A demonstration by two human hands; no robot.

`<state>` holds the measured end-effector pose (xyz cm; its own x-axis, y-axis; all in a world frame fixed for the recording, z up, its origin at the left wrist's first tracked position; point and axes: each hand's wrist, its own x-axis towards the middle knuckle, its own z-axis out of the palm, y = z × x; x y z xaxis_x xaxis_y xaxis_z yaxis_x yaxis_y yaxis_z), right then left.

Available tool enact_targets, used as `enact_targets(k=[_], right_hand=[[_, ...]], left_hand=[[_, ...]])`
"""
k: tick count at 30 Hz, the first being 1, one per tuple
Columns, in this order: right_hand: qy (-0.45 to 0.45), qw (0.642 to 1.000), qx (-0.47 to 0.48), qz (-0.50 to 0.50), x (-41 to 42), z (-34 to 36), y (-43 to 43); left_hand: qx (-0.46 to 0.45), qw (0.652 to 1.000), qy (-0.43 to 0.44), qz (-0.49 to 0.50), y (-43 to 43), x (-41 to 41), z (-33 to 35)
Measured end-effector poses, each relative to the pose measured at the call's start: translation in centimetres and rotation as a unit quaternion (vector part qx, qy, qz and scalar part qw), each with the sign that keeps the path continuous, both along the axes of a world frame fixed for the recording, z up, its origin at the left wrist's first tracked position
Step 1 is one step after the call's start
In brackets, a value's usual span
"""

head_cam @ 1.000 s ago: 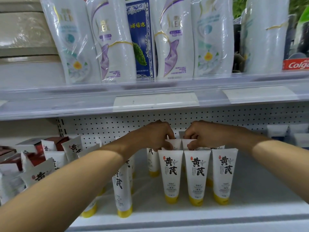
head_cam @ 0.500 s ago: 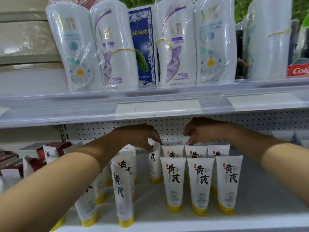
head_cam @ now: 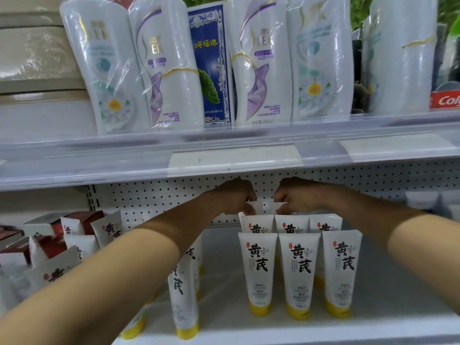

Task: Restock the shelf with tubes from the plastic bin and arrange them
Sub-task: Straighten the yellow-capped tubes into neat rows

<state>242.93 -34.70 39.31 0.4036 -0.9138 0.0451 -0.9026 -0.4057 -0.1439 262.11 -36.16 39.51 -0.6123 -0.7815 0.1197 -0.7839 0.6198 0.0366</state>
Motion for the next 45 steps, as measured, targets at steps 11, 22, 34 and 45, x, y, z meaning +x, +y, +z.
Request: enact_targets(k=[11,22,34,45], right_hand=[[0.020,1.000,-0.008,0.004,0.1,0.0,0.0],[0.041,0.999,-0.011,0.015,0.3,0.3,0.6],[-0.039,0.999,-0.014,-0.005,-0.2,1.9,2.7],[-0.187,0.977,-0.077,0.073,-0.6,2.0,7.2]], left_hand=[[0.024,1.000,-0.016,-0.005,-0.2,-1.1,0.3],[0.040,0.999,-0.012,0.015,0.5,-1.4,0.6],[0.078,0.993,0.073,0.045,0.9,-0.4,1.3],[-0.010,0.979,0.191,0.068,10.2,5.6,3.1]])
